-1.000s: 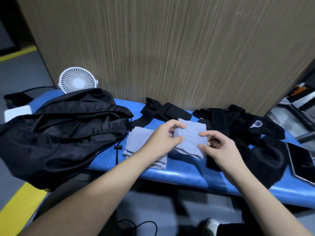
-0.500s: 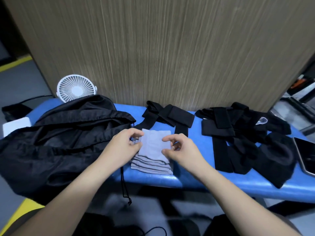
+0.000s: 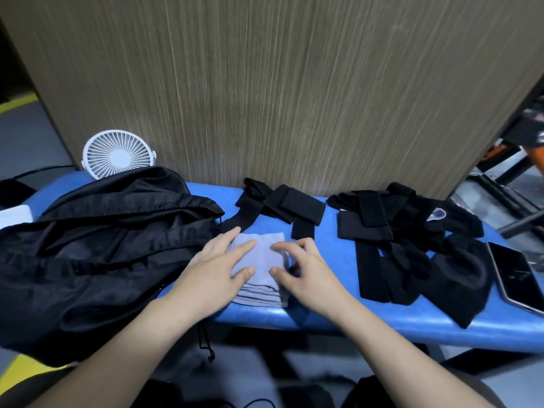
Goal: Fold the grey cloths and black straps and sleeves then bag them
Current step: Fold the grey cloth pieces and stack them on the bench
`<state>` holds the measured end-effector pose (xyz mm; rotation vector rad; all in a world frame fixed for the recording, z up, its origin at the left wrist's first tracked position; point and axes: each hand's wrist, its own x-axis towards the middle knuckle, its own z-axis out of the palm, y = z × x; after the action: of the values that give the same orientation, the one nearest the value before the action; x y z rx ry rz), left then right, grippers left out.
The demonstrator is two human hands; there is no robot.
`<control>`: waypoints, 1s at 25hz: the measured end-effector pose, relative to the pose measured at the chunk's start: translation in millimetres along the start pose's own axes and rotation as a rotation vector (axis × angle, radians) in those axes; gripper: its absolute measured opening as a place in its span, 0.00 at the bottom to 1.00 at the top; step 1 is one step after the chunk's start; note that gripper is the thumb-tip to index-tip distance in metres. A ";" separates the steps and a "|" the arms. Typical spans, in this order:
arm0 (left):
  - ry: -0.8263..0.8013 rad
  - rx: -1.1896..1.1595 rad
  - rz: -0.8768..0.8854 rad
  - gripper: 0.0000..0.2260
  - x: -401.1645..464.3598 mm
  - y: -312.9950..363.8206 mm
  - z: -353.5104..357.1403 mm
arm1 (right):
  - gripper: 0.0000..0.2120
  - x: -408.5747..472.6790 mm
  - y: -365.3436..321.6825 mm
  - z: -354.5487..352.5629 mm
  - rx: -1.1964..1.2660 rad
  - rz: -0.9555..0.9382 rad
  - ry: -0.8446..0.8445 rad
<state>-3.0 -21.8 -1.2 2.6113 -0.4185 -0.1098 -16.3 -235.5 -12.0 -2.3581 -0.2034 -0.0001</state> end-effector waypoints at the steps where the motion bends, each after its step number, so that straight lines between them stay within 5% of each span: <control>1: -0.024 0.033 -0.015 0.24 -0.1 -1.2 2.2 | 0.20 0.1 0.3 0.7 -0.017 0.008 -0.023; 7: -0.052 0.123 -0.024 0.24 1.9 -13.6 1.6 | 0.24 3.1 -5.8 8.1 -0.003 0.032 -0.082; 12: 0.137 0.171 0.034 0.28 11.2 -0.2 0.5 | 0.20 0.3 2.5 -8.8 0.013 -0.004 -0.035; 17: 0.362 0.193 0.183 0.23 27.9 41.0 7.7 | 0.11 -13.5 30.3 -59.4 -0.031 -0.002 0.170; 25: 0.358 0.117 0.430 0.15 82.9 152.3 62.3 | 0.06 -59.3 109.7 -168.3 -0.178 0.116 0.520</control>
<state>24.7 -203.1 17.2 2.5135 -0.8570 0.5301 -48.6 -438.5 28.3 -2.4501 0.1938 -0.5889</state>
